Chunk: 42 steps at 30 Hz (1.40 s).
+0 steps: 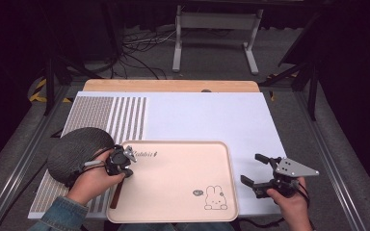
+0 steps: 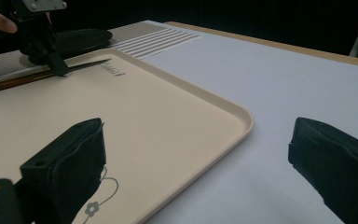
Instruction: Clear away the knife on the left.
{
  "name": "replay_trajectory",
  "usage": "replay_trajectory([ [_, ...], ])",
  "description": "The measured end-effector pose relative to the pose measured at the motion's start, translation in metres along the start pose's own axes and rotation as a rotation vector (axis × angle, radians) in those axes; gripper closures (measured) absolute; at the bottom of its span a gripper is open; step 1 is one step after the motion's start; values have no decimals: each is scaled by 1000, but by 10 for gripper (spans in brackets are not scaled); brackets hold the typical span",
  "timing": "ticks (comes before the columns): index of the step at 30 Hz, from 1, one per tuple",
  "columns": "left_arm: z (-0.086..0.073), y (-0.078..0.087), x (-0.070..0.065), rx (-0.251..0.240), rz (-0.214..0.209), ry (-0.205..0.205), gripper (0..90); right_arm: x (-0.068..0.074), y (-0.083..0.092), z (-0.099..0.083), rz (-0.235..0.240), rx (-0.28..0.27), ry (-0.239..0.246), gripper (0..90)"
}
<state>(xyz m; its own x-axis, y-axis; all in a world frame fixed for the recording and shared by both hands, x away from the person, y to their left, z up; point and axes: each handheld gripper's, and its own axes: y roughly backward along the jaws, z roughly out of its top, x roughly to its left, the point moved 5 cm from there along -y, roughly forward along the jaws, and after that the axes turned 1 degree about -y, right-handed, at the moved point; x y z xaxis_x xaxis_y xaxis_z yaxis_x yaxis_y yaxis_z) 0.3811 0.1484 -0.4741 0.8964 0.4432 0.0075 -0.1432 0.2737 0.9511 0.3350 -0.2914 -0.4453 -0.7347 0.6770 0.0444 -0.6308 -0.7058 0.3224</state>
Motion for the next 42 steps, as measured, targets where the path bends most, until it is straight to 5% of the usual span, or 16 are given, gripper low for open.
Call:
replay_trajectory([
  [15,-3,1,0,4,1,7,892,0,-1,0,2,1,-2,49],
  [20,0,9,-3,-39,2,4,838,0,0,0,0,3,0,49],
  [25,3,19,-8,-107,13,18,682,0,0,0,-1,-1,1,49],
  [26,4,21,-10,-130,10,37,610,0,0,0,-1,-2,1,49],
  [27,5,22,-11,-147,13,41,425,0,0,0,-2,-2,3,49],
  [31,6,31,-12,-220,28,55,276,0,0,0,-3,-3,3,49],
  [37,5,43,-11,-337,45,63,114,0,1,1,-4,-6,4,48],
  [42,1,52,-11,-422,37,72,78,0,1,1,-5,-6,4,47],
])
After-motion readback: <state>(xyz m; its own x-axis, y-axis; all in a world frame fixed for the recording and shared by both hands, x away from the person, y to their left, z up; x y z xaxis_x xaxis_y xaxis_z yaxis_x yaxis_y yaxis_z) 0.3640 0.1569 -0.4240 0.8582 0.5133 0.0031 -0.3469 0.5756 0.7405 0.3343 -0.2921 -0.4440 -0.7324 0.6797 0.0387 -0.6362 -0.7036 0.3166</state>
